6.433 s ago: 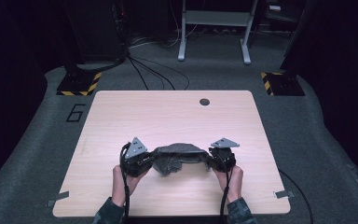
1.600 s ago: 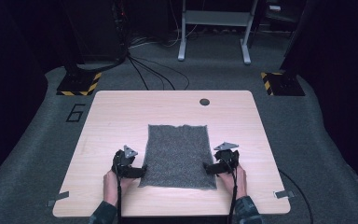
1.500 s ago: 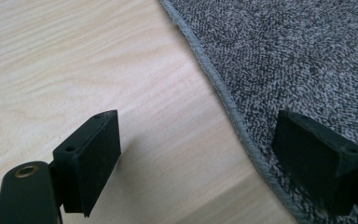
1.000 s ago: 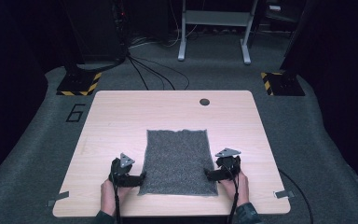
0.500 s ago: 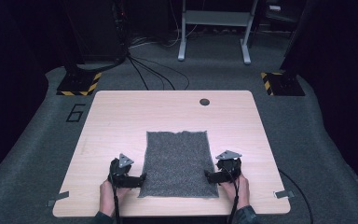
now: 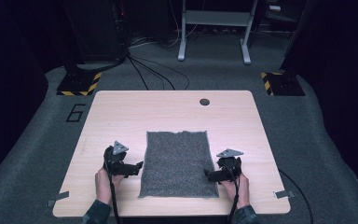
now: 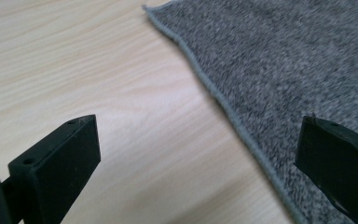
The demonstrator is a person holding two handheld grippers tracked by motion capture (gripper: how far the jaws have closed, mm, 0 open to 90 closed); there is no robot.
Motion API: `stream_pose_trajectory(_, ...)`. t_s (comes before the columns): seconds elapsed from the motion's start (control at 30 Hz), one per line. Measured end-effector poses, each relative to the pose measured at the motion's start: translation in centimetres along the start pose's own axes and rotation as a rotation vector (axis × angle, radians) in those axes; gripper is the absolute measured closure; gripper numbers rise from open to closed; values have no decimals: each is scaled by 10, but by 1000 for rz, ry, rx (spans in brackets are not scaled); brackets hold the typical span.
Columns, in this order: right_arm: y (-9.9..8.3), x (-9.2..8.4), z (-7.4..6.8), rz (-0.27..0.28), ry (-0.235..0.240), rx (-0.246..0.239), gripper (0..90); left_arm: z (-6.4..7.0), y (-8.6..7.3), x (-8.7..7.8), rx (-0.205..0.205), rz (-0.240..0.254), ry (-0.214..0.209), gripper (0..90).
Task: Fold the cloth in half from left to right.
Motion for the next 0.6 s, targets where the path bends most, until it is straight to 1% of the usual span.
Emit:
stream_pose_trajectory(0.03,2,-2,-3,-1,3,-11,0,-1,3,2,26,-14,-4,2)
stream_pose_trajectory(0.07,5,-4,-9,5,9,-15,0,-1,6,5,64,-17,16,2)
stream_pose_trajectory(0.1,10,-6,-17,10,13,-40,0,-2,9,6,73,-16,12,1)
stream_pose_trajectory(0.13,12,-7,-23,13,18,-50,0,-2,11,10,73,-4,6,1)
stream_pose_trajectory(0.17,16,-7,-30,16,29,-73,0,-3,17,18,52,15,-9,1)
stream_pose_trajectory(0.2,23,-5,-49,13,59,-107,0,-3,17,18,52,15,-9,1)
stream_pose_trajectory(0.23,23,-5,-49,13,59,-107,0,-4,19,20,34,6,-23,1)
stream_pose_trajectory(0.27,26,-4,-56,14,69,-120,0,-4,23,24,-1,6,-53,1)
stream_pose_trajectory(0.3,30,-2,-66,16,85,-144,0,-6,27,28,-17,4,-63,2)
stream_pose_trajectory(0.33,33,1,-77,23,101,-164,0,-7,31,32,-15,-2,-53,2)
stream_pose_trajectory(0.37,36,5,-87,27,119,-180,0,-8,34,35,-15,2,-56,3)
stream_pose_trajectory(0.4,37,8,-96,9,135,-196,0,-9,38,38,-21,19,-52,3)
stream_pose_trajectory(0.43,39,12,-104,9,157,-212,0,-10,40,42,-3,38,-30,5)
stream_pose_trajectory(0.47,39,17,-112,-3,186,-216,0,-12,41,46,6,63,-7,26)
stream_pose_trajectory(0.5,40,22,-120,-16,217,-216,0,-13,42,50,4,75,-3,66)
stream_pose_trajectory(0.53,40,27,-128,-25,243,-225,0,-14,42,54,-9,75,-23,88)
stream_pose_trajectory(0.57,39,32,-136,-38,251,-241,0,-15,44,59,-28,69,-59,83)
stream_pose_trajectory(0.6,39,36,-143,-42,258,-249,0,-17,45,61,-38,57,-72,80)
Point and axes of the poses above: each handheld gripper's, and its own axes: x roughly forward along the jaws, y roughly out of its top, z roughly to its right, the point moved 4 cm from there along x, roughly forward along the jaws, and after that the axes turned 13 degrees about y, right-handed, at the moved point
